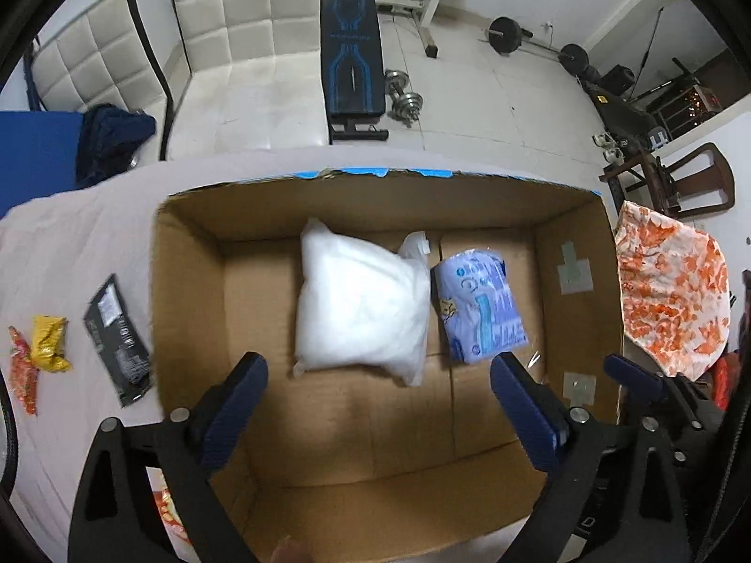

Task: Organize snacks
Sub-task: 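Lower both packs into the box and open both tools, then grasp the red Deegee bag with the left tool while the right tool grasps the panda bag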

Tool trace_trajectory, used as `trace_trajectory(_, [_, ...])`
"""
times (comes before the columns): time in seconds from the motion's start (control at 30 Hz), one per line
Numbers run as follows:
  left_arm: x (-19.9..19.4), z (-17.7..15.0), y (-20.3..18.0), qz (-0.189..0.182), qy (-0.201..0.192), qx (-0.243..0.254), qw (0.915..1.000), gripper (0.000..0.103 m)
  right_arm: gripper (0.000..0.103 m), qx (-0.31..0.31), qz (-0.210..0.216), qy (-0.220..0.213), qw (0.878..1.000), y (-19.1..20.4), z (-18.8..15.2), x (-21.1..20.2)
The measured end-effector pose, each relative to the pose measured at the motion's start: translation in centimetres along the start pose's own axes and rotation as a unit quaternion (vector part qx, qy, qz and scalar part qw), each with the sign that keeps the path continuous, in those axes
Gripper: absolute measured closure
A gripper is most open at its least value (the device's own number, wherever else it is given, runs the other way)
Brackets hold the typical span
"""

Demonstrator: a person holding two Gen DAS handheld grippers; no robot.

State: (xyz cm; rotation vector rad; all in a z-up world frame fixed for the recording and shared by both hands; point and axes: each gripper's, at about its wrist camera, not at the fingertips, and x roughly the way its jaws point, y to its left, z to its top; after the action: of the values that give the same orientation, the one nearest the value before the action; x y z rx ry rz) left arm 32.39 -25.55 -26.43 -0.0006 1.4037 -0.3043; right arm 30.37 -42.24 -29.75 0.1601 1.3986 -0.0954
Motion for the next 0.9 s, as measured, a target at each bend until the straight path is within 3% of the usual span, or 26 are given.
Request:
trace_trajectory(0.4, [-7.6,-6.1,-0.9,0.045,-0.085,0.020,0.9952,0.006,0.009,-0.007,-0.016,-0.056,0.998,0.1,-5.9,-8.6])
trace_trajectory(0.63, [-12.2,-9.5,-1.9,0.045,-0.121,0.033,0.9910,0.006,0.009,0.003,-0.031,-0.092,0.995,-0.2,-9.6,-13.7])
trace_trajectory(0.9, [-15.6,-11.6,-1.6,0.026,-0.141,0.032,0.9892,0.006,0.009,0.023,-0.017,-0.107,0.994,-0.3,-12.3,-17.9])
